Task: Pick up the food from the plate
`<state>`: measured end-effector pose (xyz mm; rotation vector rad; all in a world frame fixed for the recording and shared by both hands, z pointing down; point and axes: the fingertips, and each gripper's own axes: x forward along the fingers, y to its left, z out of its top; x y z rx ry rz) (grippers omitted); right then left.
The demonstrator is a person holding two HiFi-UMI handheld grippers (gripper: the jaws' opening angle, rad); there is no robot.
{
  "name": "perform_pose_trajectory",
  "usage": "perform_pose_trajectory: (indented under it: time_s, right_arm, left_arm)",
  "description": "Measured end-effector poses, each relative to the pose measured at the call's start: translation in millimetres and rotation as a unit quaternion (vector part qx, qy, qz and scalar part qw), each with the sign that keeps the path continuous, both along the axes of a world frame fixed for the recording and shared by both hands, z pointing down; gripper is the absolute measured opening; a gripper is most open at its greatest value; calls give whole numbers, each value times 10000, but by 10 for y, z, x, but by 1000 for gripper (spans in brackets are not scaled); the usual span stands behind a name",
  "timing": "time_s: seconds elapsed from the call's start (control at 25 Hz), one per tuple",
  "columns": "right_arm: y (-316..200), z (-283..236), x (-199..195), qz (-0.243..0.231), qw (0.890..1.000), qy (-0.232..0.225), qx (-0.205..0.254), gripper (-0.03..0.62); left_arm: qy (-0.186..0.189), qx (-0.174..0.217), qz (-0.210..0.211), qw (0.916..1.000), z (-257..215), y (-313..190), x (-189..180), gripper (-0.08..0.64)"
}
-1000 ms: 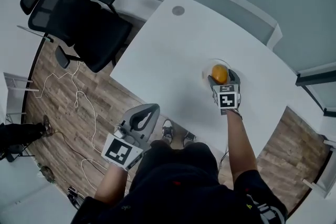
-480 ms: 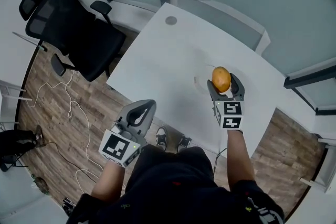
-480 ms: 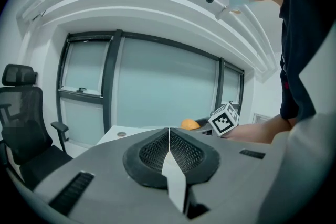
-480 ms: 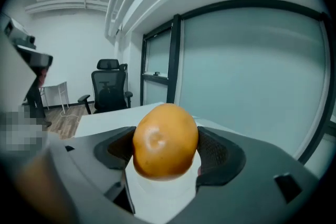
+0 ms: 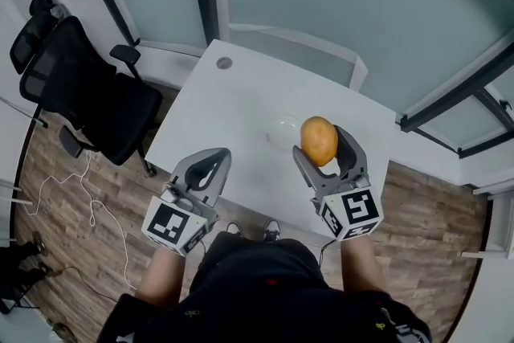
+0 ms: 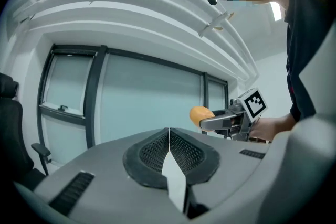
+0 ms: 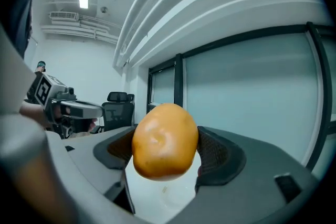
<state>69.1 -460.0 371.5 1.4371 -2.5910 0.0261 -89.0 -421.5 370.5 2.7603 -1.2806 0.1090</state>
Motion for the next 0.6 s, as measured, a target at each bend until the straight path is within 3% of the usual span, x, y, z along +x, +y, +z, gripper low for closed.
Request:
perform_pose_trajectory:
  time_s: [0.32,0.6]
  right_arm:
    - [395,-504,157,227,9974,117,673,374]
    - [519,-666,290,332,9954,277,850,374]
  left_arm:
    - [98,438,416,9981,-408,61,253,23]
    - [34,492,552,9973,-506,101,392,23]
